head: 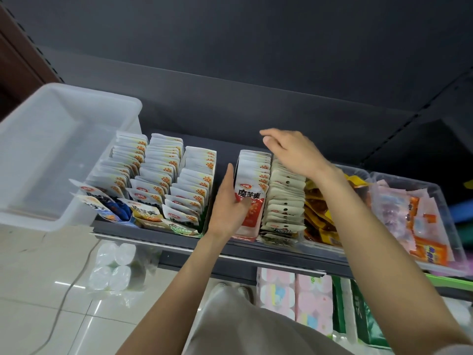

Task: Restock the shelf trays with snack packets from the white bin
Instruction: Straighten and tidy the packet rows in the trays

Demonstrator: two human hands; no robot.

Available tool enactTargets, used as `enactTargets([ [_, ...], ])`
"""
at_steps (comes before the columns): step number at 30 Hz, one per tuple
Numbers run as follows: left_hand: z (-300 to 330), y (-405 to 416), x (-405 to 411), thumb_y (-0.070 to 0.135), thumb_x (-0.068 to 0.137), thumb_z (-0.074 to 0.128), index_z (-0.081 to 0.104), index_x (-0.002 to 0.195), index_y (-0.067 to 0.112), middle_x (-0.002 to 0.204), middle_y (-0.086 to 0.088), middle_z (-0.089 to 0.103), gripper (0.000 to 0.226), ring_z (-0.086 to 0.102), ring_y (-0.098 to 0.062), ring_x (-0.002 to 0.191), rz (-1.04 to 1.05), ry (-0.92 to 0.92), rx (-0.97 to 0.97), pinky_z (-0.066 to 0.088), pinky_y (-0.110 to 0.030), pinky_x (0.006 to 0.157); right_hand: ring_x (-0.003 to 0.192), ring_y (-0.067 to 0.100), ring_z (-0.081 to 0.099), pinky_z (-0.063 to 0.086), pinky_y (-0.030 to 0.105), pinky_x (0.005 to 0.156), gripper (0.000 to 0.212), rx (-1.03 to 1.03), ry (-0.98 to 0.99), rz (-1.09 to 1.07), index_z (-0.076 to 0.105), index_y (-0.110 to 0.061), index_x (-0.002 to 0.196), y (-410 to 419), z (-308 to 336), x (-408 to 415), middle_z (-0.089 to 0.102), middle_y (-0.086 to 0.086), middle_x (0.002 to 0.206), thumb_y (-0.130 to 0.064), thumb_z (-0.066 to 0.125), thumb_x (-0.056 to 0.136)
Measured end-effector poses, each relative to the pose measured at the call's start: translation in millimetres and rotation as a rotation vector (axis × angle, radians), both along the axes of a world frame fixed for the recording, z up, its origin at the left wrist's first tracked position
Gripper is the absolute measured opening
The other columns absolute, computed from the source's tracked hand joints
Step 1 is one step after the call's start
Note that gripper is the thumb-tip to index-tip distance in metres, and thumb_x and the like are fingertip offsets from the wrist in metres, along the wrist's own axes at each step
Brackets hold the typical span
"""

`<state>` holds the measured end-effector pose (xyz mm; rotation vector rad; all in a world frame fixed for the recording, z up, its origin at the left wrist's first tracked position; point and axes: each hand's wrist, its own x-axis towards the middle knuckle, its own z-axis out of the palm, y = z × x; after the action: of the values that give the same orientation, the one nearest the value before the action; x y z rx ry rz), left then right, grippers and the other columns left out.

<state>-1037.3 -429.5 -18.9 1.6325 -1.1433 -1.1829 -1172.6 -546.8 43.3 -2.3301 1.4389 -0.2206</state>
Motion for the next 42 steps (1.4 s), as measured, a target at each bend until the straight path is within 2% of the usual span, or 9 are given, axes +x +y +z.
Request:
enactTargets([
  [3, 29.2, 15.1, 0.9, 0.005, 0.084, 0.054, 0.024, 0.147, 0.026, 0.153, 0.007, 0.025, 0.073, 0.021, -0.006, 0.141, -0.085, -0.082, -0.114, 0.025, -0.037, 0.115, 0.098, 0.008, 0.061, 0.048, 0.031, 0.085, 0.031, -0.141, -0.134, -0.015, 0.058, -0.025, 0.125, 12.9, 15.3, -12.9, 0.066, -0.007, 0.115, -0.03, 0.043, 0.099],
  [5, 52.5, 27.6, 7.9, -0.002, 0.086, 0.053, 0.037, 0.141, 0.027, 0.145, 0.012, 0.037, 0.064, 0.029, 0.006, 0.133, -0.12, -0.146, -0.224, 0.027, -0.021, 0.11, 0.076, -0.004, 0.057, 0.046, 0.023, 0.072, 0.026, -0.156, -0.196, 0.012, 0.062, -0.025, 0.12, 22.0, 21.7, -16.5, 0.069, -0.01, 0.101, -0.027, 0.048, 0.097],
  [8, 86.0, 41.6, 32.0, 0.005, 0.091, 0.053, 0.052, 0.127, 0.027, 0.119, 0.021, 0.057, 0.043, 0.047, 0.016, 0.112, -0.108, -0.273, -0.321, 0.033, 0.0, 0.09, 0.072, -0.001, 0.062, 0.052, 0.027, 0.071, 0.022, -0.108, -0.27, 0.098, 0.065, -0.023, 0.114, 31.3, 27.9, -10.9, 0.07, -0.012, 0.087, -0.023, 0.053, 0.095],
  [12, 95.7, 35.3, 82.5, 0.027, 0.09, 0.054, 0.062, 0.117, 0.024, 0.105, 0.014, 0.067, 0.028, 0.063, -0.005, 0.095, -0.031, -0.667, -0.475, 0.048, -0.017, 0.082, 0.081, 0.0, 0.062, 0.053, 0.026, 0.076, 0.022, -0.066, -0.297, 0.198, 0.067, -0.023, 0.111, 34.5, 25.4, 11.0, 0.069, -0.01, 0.094, -0.02, 0.058, 0.092],
  [17, 80.6, -6.8, 148.0, 0.026, 0.086, 0.058, 0.067, 0.112, 0.016, 0.106, -0.005, 0.07, 0.029, 0.064, -0.025, 0.095, -0.278, -1.034, -0.473, 0.044, -0.03, 0.083, 0.099, 0.008, 0.059, 0.049, 0.029, 0.085, 0.029, -0.089, -0.171, 0.24, 0.061, -0.022, 0.12, 29.0, 7.8, 51.7, 0.064, -0.006, 0.113, -0.022, 0.058, 0.091],
  [20, 70.1, -35.3, 164.5, 0.026, 0.088, 0.062, 0.067, 0.112, 0.021, 0.11, -0.004, 0.069, 0.025, 0.059, -0.025, 0.103, -0.461, -1.097, -0.411, 0.043, -0.039, 0.092, 0.111, 0.016, 0.051, 0.042, 0.031, 0.089, 0.03, -0.139, -0.029, 0.259, 0.06, -0.024, 0.123, 22.0, -3.8, 74.5, 0.058, -0.003, 0.123, -0.022, 0.054, 0.094],
  [25, 51.0, -65.6, 165.5, 0.043, 0.095, 0.045, 0.06, 0.123, 0.028, 0.121, 0.005, 0.064, 0.035, 0.05, -0.018, 0.113, -0.817, -1.241, -0.341, 0.034, -0.034, 0.095, 0.12, 0.022, 0.04, 0.039, 0.034, 0.099, 0.029, -0.204, 0.12, 0.203, 0.064, -0.024, 0.12, 11.9, -20.5, 104.8, 0.048, 0.001, 0.135, -0.019, 0.051, 0.094],
  [33, 33.5, -55.6, 172.0, 0.041, 0.099, 0.033, 0.053, 0.13, 0.023, 0.125, 0.002, 0.06, 0.041, 0.046, -0.013, 0.118, -0.997, -1.127, -0.382, 0.024, -0.028, 0.101, 0.12, 0.028, 0.042, 0.04, 0.039, 0.097, 0.025, -0.272, 0.207, 0.036, 0.07, -0.016, 0.111, 27.3, -35.3, 123.6, 0.048, 0.005, 0.137, -0.014, 0.056, 0.091],
  [42, 41.3, -61.4, 178.3, 0.014, 0.097, 0.039, 0.058, 0.128, 0.024, 0.124, 0.0, 0.063, 0.038, 0.058, -0.015, 0.112, -1.054, -0.861, -0.333, 0.04, -0.025, 0.096, 0.121, 0.029, 0.042, 0.038, 0.04, 0.102, 0.026, -0.266, 0.174, -0.119, 0.07, -0.011, 0.111, 39.7, -51.5, 130.4, 0.05, 0.007, 0.135, -0.013, 0.057, 0.088],
])
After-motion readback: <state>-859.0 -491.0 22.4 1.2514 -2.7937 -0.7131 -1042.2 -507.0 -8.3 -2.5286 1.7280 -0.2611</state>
